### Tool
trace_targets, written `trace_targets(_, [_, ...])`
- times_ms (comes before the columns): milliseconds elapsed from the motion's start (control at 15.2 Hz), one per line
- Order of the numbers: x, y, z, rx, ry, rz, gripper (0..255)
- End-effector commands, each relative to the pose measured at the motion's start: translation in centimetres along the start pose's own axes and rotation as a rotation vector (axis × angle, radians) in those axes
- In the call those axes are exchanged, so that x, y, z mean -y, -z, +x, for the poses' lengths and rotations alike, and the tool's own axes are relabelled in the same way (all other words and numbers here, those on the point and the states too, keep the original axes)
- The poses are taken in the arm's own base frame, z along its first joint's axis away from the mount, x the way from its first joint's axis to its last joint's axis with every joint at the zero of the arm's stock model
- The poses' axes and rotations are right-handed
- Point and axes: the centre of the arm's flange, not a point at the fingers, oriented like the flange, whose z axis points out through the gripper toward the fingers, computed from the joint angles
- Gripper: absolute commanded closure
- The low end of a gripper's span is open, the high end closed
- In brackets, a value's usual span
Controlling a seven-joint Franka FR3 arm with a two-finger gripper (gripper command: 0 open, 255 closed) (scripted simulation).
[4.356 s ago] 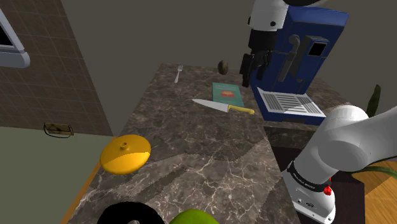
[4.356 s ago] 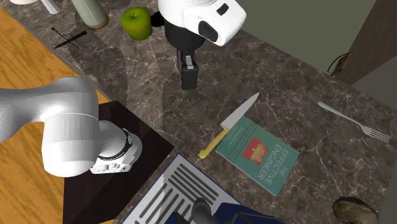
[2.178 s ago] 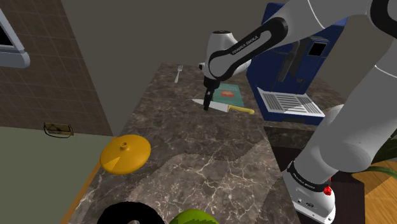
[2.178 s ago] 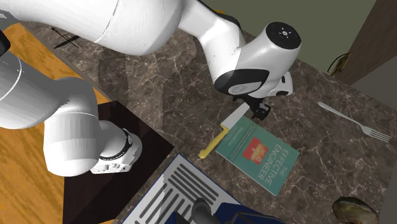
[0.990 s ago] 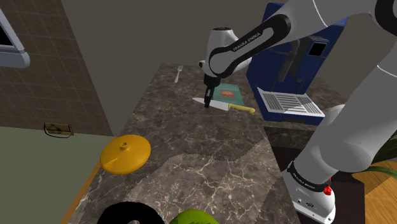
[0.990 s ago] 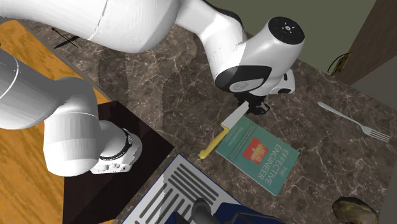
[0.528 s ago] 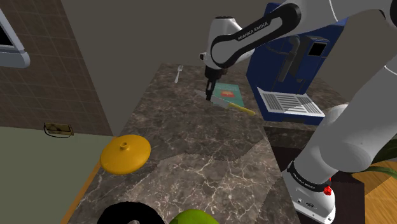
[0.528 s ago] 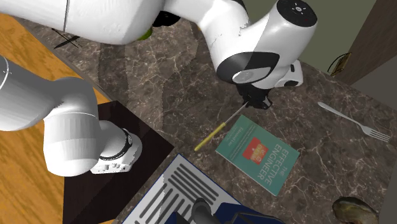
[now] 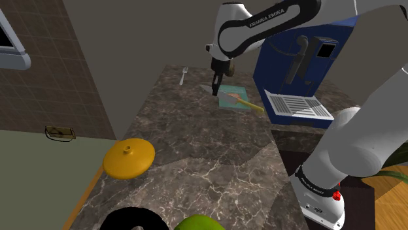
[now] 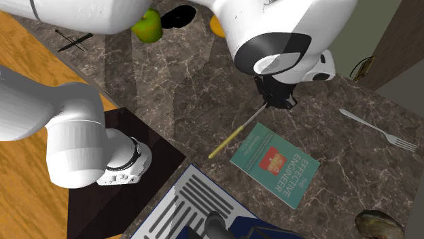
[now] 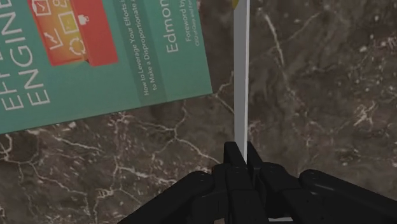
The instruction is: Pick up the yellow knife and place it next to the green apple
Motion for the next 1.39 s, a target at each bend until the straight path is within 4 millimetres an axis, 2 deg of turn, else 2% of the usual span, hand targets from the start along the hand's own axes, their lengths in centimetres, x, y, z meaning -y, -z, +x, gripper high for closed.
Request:
trace_targets(0, [-0.1, 1.2, -0.1, 0.000, 0.000, 0.000, 255])
trace_targets(1056, [-0.1, 9.6, 0.3, 0.000, 0.000, 0.000, 255])
trace_targets(1320, [4.9, 9.7, -1.2, 0.000, 0.000, 0.000, 255])
